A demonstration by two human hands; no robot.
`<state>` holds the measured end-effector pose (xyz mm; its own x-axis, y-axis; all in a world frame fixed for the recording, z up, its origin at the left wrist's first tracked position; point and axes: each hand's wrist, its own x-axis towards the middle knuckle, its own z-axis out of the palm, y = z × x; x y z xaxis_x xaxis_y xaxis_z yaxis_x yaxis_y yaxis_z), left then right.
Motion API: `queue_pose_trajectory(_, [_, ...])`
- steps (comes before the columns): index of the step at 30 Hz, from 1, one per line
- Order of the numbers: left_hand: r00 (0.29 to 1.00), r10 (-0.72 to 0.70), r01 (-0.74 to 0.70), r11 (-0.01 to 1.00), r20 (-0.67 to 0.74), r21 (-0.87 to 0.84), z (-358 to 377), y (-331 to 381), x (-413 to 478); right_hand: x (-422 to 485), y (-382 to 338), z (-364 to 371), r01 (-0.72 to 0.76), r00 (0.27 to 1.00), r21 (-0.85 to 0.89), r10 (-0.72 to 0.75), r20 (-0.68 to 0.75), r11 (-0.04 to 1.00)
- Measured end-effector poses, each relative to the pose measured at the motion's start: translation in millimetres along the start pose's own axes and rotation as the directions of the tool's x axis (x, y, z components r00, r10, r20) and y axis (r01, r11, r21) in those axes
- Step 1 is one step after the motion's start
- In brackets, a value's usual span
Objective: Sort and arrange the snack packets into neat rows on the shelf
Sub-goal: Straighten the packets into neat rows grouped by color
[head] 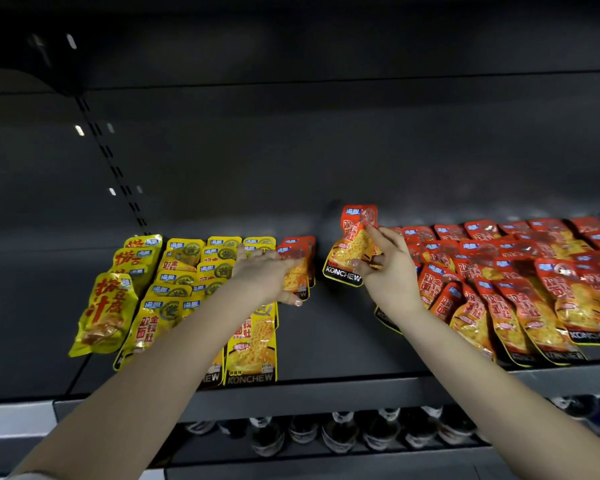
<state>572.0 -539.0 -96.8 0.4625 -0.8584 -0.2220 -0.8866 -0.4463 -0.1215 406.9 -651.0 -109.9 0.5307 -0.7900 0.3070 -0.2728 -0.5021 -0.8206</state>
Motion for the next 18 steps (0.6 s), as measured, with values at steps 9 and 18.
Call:
queue_pose_trajectory(9, [0.999,0.039,-0.039,0.999,-0.016,-0.016,3,12,-15,-5,2,11,-0.022,0.995,0.044,0.017,0.095,0.999])
queue_pose_trajectory(18, [0.977,-0.056,0.037,0.995,-0.204,-0.092,24,32,-15,-7,8,15,-0.021,0.992,-0.003,0.022,0.127,1.000])
